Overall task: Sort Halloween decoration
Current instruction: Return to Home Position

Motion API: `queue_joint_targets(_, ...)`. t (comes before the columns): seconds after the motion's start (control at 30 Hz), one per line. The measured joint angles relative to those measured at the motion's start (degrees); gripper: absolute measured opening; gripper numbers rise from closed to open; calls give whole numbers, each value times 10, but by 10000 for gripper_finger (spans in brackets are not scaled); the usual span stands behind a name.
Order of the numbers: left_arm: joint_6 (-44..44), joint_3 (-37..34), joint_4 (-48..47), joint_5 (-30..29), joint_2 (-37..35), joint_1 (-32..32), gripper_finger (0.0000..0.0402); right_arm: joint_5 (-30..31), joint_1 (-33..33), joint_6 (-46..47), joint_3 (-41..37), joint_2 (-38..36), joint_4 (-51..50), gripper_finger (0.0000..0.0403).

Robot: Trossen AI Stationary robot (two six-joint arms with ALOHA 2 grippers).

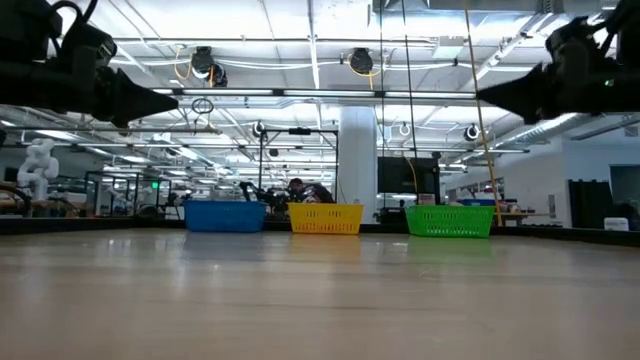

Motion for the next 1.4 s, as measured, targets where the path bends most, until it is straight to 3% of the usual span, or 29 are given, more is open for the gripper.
queue_joint_targets(0.17, 10, 0, -2, 1, 0, 16, 0, 50, 0, 11, 0, -16, -71, 0)
queue_joint_targets(0.4, 1, 0, -4, 3, 4, 53, 0, 32, -17, 100, 0, -18, -180, 0)
queue_joint_targets(0.67, -45, 0, -4, 6, 4, 83, 0, 21, -19, 126, 0, -23, -187, 0)
queue_joint_targets(0.93, -45, 0, -5, 6, 4, 107, 0, 16, 5, 43, 0, -152, -188, 0)
queue_joint_targets(1.07, -41, 0, -5, 3, 5, 124, 0, 48, 4, 34, 1, -142, -190, 0)
queue_joint_targets(1.4, -45, -1, -2, 3, 11, 133, 0, 47, 3, 47, 1, -136, -191, 8)
